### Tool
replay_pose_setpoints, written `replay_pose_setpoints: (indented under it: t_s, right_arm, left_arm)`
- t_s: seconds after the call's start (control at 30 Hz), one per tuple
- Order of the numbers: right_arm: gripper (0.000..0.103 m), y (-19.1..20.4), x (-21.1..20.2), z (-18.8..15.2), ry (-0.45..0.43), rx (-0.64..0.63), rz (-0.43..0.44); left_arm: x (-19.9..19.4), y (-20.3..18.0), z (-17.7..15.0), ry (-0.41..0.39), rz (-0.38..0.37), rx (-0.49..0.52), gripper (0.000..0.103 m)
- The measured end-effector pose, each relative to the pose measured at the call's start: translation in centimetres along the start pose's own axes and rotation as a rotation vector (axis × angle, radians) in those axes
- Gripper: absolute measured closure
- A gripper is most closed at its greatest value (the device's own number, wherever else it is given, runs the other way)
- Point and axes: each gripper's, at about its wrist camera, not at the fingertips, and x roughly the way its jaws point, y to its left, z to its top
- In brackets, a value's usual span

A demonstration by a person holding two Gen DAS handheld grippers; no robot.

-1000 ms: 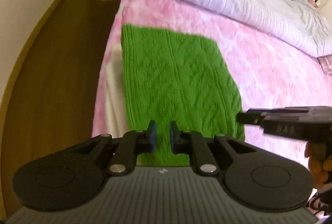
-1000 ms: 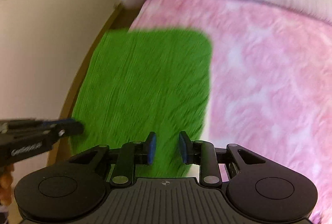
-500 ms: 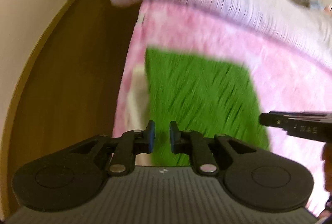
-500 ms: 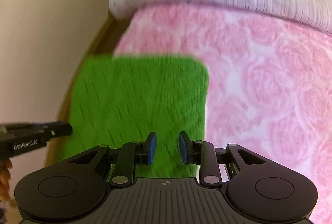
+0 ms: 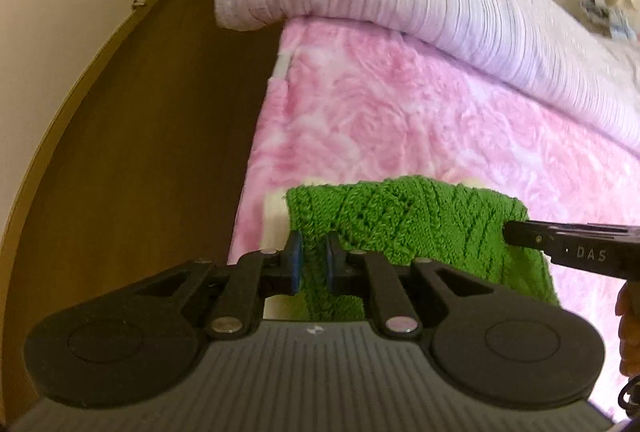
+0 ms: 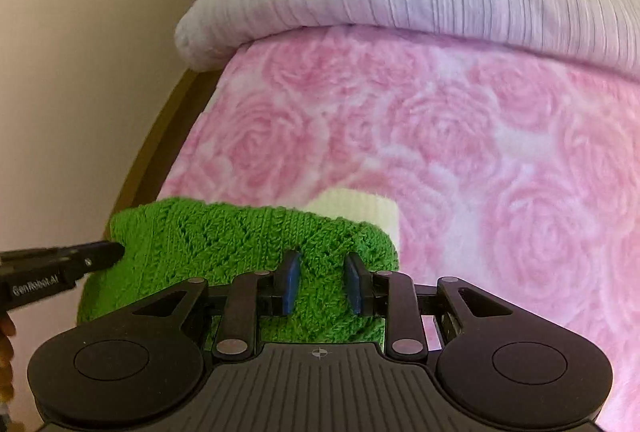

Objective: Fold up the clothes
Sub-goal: 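Grasp the vest edge with both grippers and straighten it on the towel, then release the vest and pull both grippers back from the towel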

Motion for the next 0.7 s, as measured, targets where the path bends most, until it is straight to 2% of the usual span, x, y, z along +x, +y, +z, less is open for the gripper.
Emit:
replay_pose_setpoints:
  t_s: [0.07, 0.2, 0.3, 0.4, 0.5, 0.6, 0.7]
  right_arm:
    - [0.075, 0.1, -2.3, -0.3, -0.032, 0.010, 0.000]
    - [0.075, 0.3, -7.5, -3.1, -0.071, 0.018, 0.060]
    - [0.075, 0.5, -10.2, -6.7, -0.029, 0.002, 0.089]
    - [0.075, 1.5, -10.9, -10.1, 0.037, -0.026, 0.106]
    - [0.075, 2.9, -9.7, -13.1, 0.132, -0.082, 0.092]
    - [0.075, 3.9, -10.3, -13.8, 0.118, -0.121, 0.065]
    - [0.075, 3.9, -13.1, -13.3, 0.084, -0.116, 0.081]
  left_arm:
    - [-1.8, 0.3, -0.3, -0.022, -0.007, -0.027, 0.094]
    - [-6.4, 0.2, -2.2, -0.035, -0.031, -0.084, 0.093]
    - [-8.5, -1.0, -4.8, 0.003, -0.054, -0.084, 0.093]
    - [-9.1, -2.4, -7.6, 0.059, -0.060, -0.081, 0.093]
    - [-8.9, -2.8, -10.5, 0.069, -0.033, -0.082, 0.092]
    - [-9.5, -3.3, -11.5, 0.057, 0.007, -0.079, 0.090]
    - [-12.2, -4.6, -11.1, 0.045, 0.062, -0.036, 0.090]
